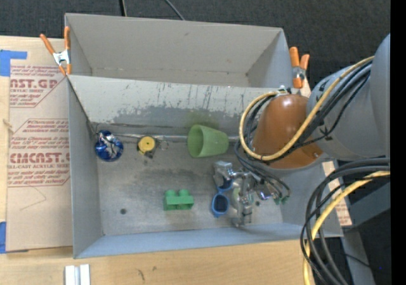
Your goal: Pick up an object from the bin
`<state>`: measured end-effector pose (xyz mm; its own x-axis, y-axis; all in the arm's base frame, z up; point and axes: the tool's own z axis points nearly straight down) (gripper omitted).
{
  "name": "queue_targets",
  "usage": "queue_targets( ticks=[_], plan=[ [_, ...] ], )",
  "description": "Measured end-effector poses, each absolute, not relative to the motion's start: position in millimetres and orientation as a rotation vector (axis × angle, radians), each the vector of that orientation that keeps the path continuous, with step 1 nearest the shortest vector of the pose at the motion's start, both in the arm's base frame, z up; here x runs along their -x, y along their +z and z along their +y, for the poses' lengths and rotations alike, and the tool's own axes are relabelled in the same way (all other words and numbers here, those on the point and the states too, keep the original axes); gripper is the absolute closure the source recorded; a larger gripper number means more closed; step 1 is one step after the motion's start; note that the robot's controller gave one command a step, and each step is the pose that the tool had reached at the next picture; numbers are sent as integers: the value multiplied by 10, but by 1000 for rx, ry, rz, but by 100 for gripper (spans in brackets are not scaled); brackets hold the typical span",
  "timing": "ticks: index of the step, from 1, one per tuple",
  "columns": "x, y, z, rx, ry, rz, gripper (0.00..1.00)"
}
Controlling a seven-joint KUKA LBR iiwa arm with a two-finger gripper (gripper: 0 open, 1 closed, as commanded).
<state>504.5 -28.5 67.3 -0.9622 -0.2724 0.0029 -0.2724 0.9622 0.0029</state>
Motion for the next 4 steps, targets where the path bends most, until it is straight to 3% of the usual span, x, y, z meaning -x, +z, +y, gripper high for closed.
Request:
queue_targets(
  ticks=[1,2,3,4],
  plan=[
    [-5061,697,-294,-430,-1,-3113,100],
    [-5058,694,-293,-430,-1,-3112,0],
    [-5058,694,-292,-431,0,-3112,100],
    [-5261,698,-162,-425,0,-3116,100]
  ],
)
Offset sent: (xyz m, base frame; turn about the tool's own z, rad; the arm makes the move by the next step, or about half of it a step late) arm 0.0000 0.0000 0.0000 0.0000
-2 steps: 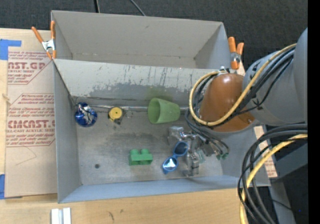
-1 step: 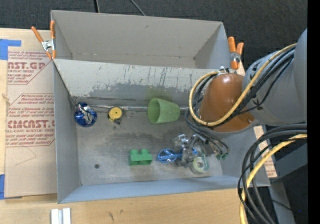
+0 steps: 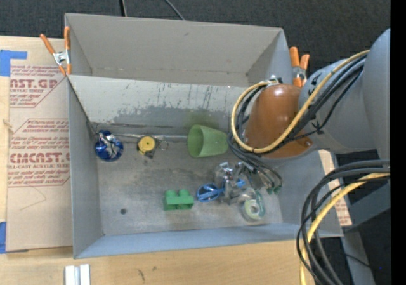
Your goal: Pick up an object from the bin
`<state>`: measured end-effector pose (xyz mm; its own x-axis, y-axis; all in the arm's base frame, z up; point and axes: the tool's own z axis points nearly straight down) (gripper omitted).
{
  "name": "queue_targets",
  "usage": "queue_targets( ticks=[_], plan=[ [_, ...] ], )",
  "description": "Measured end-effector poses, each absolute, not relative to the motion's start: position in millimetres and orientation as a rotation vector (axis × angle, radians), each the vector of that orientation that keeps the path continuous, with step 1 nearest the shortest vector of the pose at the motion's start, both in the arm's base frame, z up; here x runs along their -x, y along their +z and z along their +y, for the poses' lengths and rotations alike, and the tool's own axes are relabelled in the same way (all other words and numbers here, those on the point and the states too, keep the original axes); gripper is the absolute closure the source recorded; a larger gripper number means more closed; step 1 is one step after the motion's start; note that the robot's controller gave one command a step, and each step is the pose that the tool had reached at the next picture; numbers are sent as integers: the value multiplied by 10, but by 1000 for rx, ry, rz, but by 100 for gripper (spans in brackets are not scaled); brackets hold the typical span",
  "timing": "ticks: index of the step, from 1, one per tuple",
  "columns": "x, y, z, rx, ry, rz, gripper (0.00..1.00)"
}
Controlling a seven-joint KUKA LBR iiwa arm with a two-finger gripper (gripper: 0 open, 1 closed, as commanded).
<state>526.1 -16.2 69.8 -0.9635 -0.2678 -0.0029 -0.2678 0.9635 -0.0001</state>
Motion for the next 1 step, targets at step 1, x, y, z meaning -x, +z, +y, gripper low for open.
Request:
queue_targets(
  ticks=[1],
  plan=[
    [-5908,2757,-366,513,-5,3085,100]
  ],
)
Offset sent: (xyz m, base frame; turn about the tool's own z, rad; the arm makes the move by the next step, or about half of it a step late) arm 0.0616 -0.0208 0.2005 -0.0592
